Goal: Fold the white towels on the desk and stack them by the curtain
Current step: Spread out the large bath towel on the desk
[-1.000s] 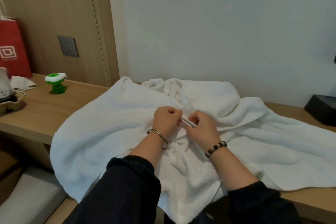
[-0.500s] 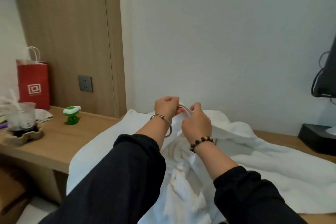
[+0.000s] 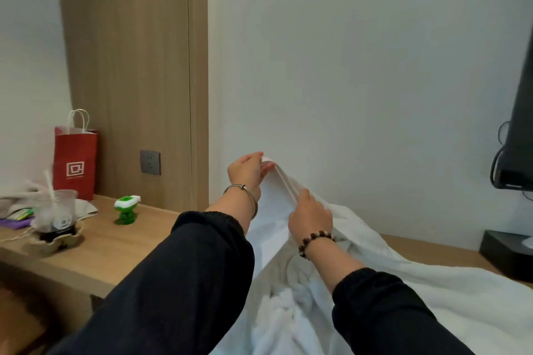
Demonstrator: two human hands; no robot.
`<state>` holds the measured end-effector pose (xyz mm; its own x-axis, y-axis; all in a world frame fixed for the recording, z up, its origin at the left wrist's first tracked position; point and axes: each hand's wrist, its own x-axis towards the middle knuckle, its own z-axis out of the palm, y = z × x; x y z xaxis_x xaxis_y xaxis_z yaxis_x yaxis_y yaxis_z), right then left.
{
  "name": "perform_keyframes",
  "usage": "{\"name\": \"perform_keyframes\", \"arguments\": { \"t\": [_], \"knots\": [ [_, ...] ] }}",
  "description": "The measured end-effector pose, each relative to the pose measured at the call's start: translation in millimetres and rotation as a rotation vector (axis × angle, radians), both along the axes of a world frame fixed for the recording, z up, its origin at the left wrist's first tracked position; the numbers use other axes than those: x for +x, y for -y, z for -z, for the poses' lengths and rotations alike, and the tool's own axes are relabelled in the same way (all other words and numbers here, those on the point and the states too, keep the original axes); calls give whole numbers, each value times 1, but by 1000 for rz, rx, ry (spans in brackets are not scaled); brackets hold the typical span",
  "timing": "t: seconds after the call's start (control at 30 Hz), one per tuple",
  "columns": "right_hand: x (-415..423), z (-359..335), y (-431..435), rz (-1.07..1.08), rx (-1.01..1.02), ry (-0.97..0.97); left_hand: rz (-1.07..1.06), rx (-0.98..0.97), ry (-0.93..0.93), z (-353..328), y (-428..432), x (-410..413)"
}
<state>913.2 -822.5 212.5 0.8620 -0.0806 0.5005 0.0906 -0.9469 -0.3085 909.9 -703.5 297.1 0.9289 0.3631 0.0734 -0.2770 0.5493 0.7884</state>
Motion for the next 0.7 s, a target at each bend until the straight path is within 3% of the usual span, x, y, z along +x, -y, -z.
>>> {"name": "perform_keyframes", "arguments": {
  "t": [0.17,0.23,0.33,0.47,0.57,0.7],
  "knots": [
    [-3,18,0,-7,-102,-61,-97,-126,-16,5,-21,4],
    [0,22,2,-31,-101,-102,-121,-87,-34,8,-34,6],
    [6,15,7,-7,53,-154,-84,-54,-43,12,-50,8],
    [11,-24,7,38,226,-98,-151,-187,-35,3,-61,5],
    [22,-101,-2,36,356,70,-211,-316,33,-24,-73,-1],
    [20,-199,-46,-135,695,623,-108,-280,185,-68,-86,-9]
  ]
}}
